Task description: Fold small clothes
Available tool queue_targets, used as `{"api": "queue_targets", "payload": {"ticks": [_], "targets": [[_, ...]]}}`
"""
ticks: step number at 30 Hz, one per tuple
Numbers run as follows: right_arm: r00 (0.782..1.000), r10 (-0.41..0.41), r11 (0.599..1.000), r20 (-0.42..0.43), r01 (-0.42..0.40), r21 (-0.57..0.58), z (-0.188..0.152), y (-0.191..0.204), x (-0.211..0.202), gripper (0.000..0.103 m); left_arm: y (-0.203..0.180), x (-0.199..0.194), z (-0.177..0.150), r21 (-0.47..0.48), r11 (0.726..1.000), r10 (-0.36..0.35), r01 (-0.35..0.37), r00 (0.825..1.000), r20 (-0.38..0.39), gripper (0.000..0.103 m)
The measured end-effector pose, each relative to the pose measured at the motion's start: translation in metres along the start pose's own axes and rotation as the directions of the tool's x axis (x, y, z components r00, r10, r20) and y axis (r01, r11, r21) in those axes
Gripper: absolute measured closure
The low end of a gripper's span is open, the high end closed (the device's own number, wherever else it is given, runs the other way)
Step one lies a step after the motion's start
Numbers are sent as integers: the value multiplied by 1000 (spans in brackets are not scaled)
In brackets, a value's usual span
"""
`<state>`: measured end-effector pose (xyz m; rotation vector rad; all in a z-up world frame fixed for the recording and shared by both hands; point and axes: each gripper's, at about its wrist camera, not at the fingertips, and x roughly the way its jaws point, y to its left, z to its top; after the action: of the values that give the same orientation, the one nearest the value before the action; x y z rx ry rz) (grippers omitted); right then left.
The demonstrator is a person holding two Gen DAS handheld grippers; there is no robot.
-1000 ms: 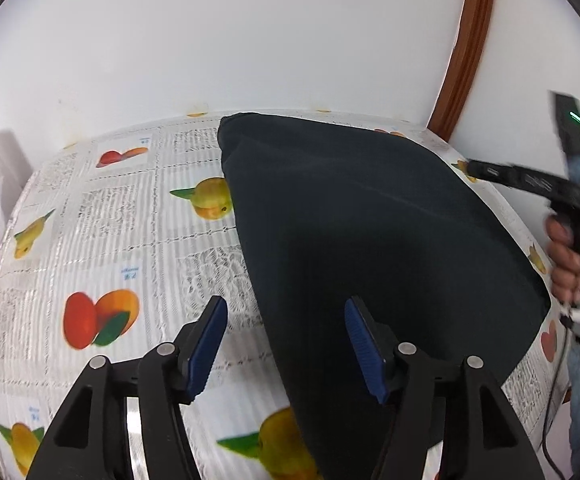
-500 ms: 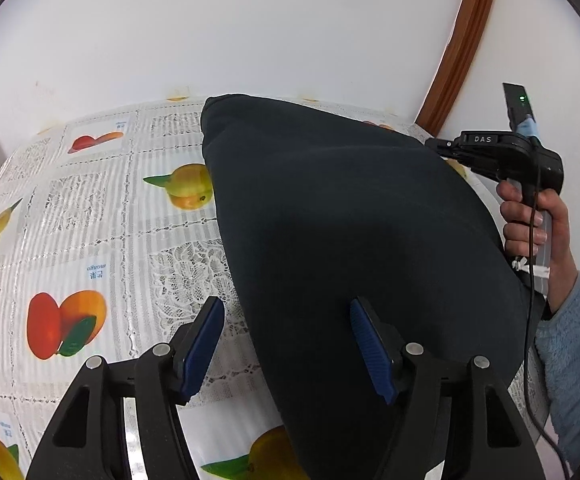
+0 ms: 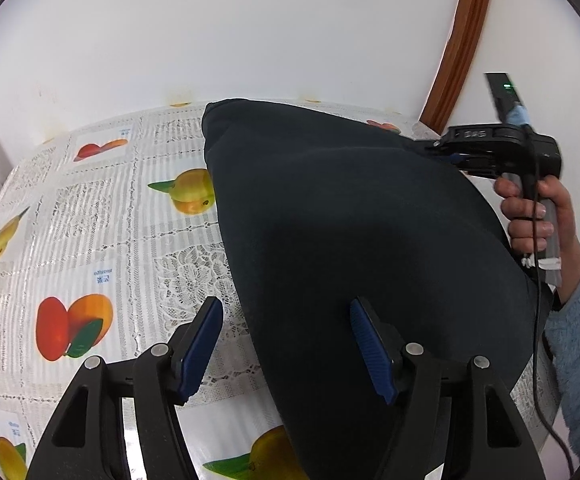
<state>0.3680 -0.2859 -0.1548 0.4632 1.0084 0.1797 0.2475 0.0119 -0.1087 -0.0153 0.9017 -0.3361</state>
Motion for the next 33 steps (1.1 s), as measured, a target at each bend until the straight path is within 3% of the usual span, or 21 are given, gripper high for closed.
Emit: {"api": "queue_targets", "payload": {"ticks": [2,6,12,15,16,18,19,20,21,24,26,29,33], "targets": [[1000,-9,1000,25,9,16,1,-4,-4,95,0,-2,0,-2,1000,6,-6,1000,-3,39],[993,-90,996,74,90,13,-7,-9,-29,98,1,-9,-3,-7,1000,8,-8,1000,-2,39],[992,-64,998,105,65,-8,-53,-10,-83,93,2,-24,-14,-13,1000,-9,9,1000,12,39],[994,-35,999,100,38,-32,-80,-1,-93,68,3,-29,-21,-24,999,-21,22,1000,9,39],[995,-30,999,97,34,-37,-89,1,-92,63,3,-30,-23,-30,999,-27,27,1000,6,39],[997,-25,999,73,27,-37,-103,3,-84,63,3,-34,-27,-33,999,-29,29,1000,6,39],[998,-19,999,58,21,-26,-108,1,-79,68,2,-36,-30,-32,999,-25,25,1000,10,39],[999,6,1000,42,-6,-8,-113,-3,-72,86,2,-38,-31,-33,999,-23,23,1000,12,39],[999,27,1000,47,-27,-1,-115,-5,-69,96,2,-39,-33,-35,999,-21,22,1000,12,39],[981,83,992,175,-98,76,-118,-28,-91,98,4,-46,-40,-48,999,-17,17,1000,7,39],[974,120,979,191,-148,139,-121,-37,-97,100,5,-51,-47,-49,999,-8,9,1000,5,39],[981,56,990,185,-78,119,-129,-27,-107,98,6,-55,-56,-54,999,2,-2,1000,-4,39],[983,37,995,179,-54,89,-145,-14,-124,94,7,-63,-67,-56,998,5,-5,1000,-1,39]]}}
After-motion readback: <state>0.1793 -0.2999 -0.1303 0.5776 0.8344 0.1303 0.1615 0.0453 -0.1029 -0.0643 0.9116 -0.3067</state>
